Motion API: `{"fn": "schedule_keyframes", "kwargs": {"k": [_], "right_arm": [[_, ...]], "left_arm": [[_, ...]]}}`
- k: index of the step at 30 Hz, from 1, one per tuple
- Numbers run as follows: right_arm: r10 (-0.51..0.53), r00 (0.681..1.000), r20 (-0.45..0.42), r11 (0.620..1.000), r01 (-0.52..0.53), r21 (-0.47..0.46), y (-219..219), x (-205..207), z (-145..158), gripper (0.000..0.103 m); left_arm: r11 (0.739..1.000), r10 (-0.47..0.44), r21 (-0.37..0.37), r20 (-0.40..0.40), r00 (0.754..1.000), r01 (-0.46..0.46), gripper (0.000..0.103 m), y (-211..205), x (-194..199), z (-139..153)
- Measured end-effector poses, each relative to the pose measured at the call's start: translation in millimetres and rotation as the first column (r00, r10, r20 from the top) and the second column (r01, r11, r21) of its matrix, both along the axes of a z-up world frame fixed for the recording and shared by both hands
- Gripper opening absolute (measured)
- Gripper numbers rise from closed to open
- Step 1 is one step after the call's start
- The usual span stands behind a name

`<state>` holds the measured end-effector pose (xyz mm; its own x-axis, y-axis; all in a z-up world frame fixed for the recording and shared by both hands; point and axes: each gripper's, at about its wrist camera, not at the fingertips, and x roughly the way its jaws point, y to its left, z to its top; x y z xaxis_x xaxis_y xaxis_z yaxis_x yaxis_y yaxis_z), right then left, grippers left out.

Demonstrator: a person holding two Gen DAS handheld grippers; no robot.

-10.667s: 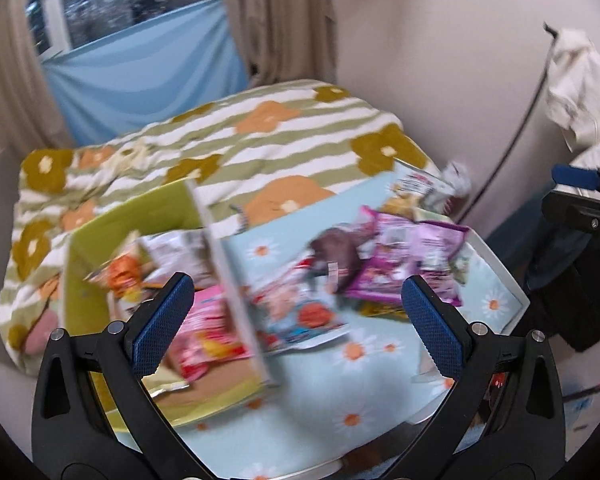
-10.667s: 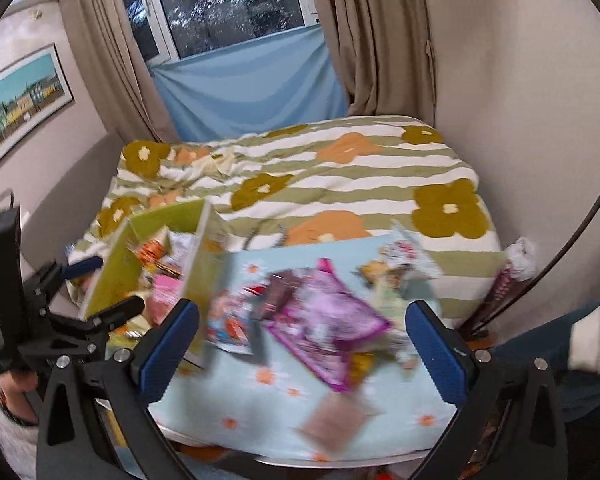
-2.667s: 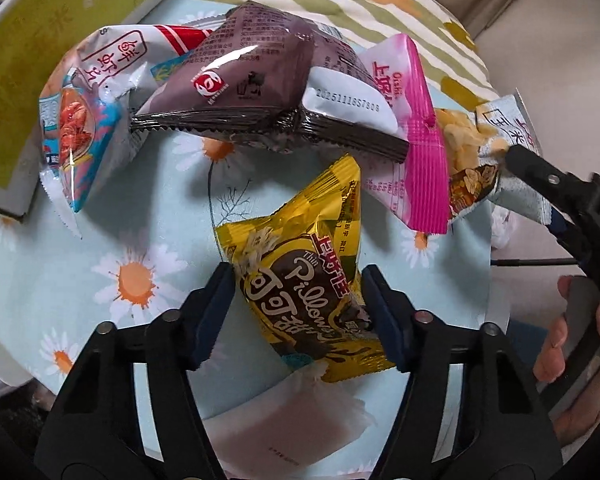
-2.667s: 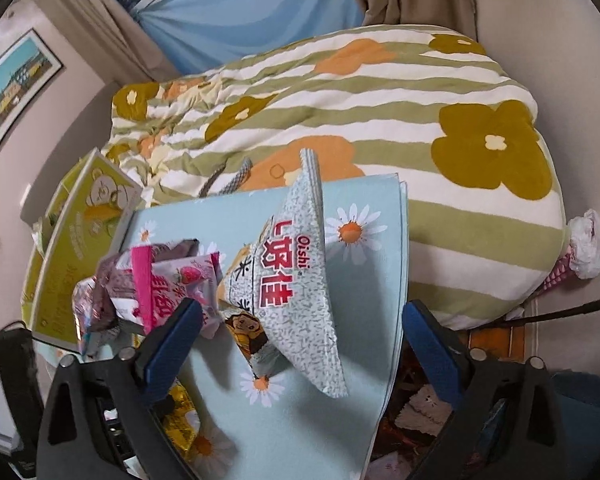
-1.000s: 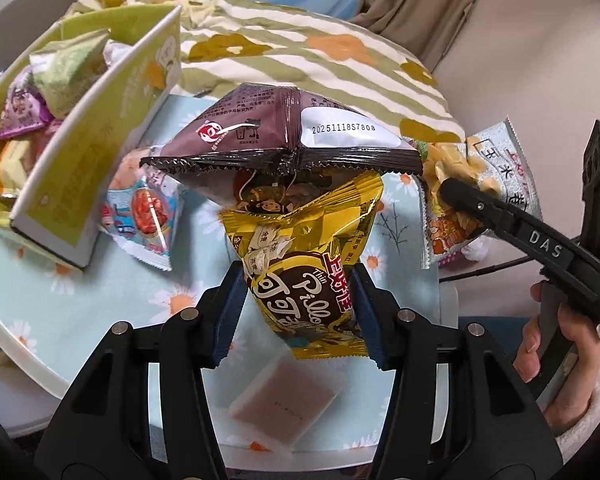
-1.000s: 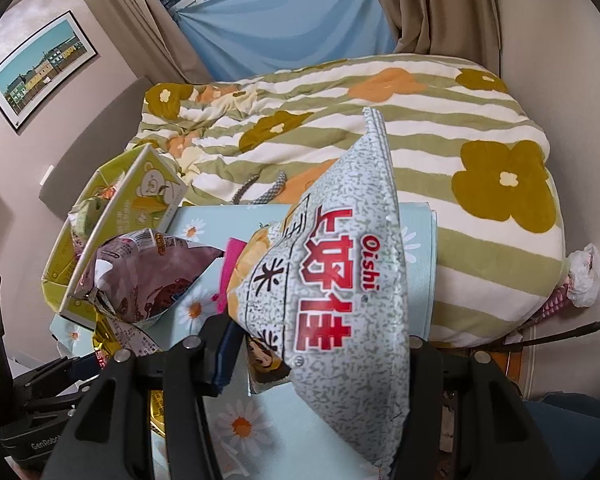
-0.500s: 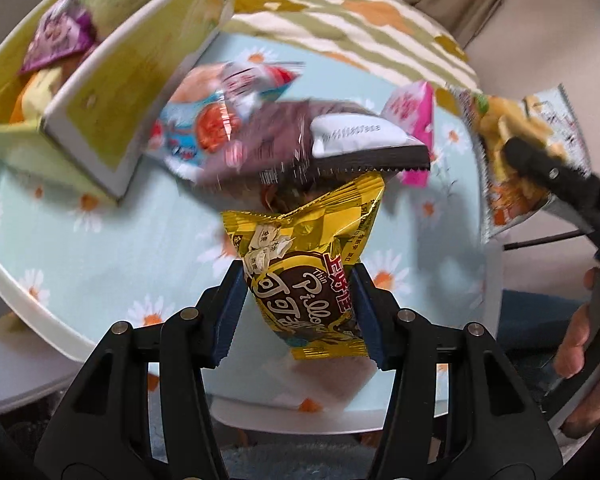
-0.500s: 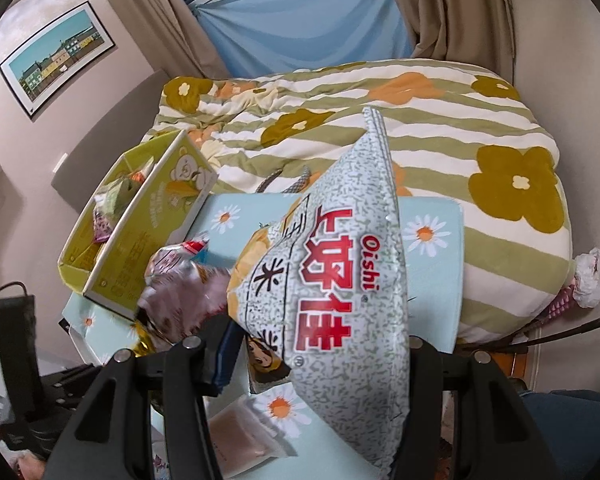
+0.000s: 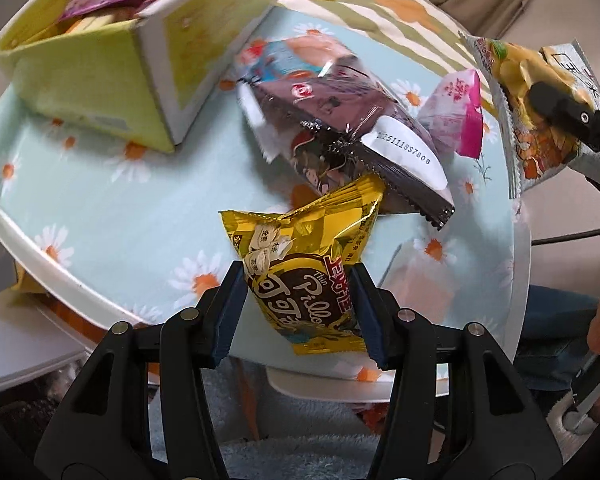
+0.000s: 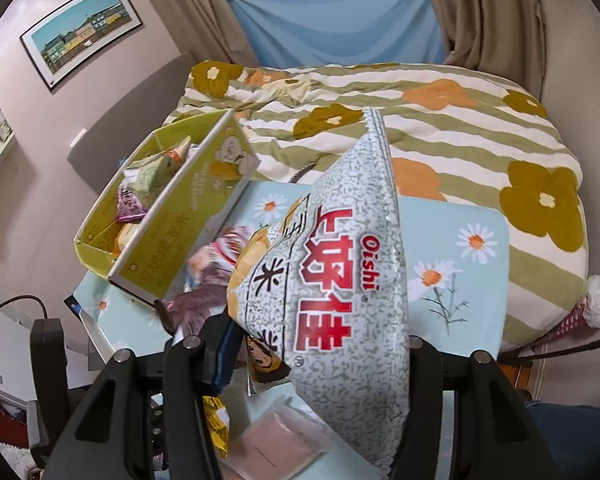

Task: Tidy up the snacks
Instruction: 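Carry both bags to the yellow box and open both tools to release them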

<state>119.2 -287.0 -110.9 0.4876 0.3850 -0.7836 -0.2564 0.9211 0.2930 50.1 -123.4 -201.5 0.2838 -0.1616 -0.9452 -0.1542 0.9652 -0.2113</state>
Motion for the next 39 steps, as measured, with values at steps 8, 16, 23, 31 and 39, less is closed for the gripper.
{"fn": "schedule_keyframes", "kwargs": {"k": [8,16,23,31,39], "right_arm": [[0.07,0.997,0.018,0.997,-0.07,0.009,45.2,2.8,8.6,0.05],[0.171,0.984,0.04,0.985,-0.172,0.023,94.9,5.6,22.6,0.05],[0.214,0.973,0.084,0.976,-0.216,0.01,133.9,13.6,51.8,0.05],[0.186,0.977,0.103,0.981,-0.19,0.034,187.1,34.1,70.3,0.05],[0.148,0.987,0.056,0.988,-0.151,0.039,238.8,56.3,58.5,0.05]], "left_arm": [[0.995,0.093,0.031,0.036,0.995,-0.094,0.05,41.5,-10.6,12.5],[0.978,0.199,0.04,0.071,0.977,-0.203,0.05,93.7,-21.3,36.2],[0.983,0.168,0.039,0.187,0.968,-0.178,0.05,143.5,-9.1,99.8],[0.992,0.071,0.08,0.3,0.951,-0.099,0.05,200.5,42.3,157.8],[0.992,-0.039,0.129,0.23,0.972,0.009,0.051,250.0,124.4,133.3]]}}
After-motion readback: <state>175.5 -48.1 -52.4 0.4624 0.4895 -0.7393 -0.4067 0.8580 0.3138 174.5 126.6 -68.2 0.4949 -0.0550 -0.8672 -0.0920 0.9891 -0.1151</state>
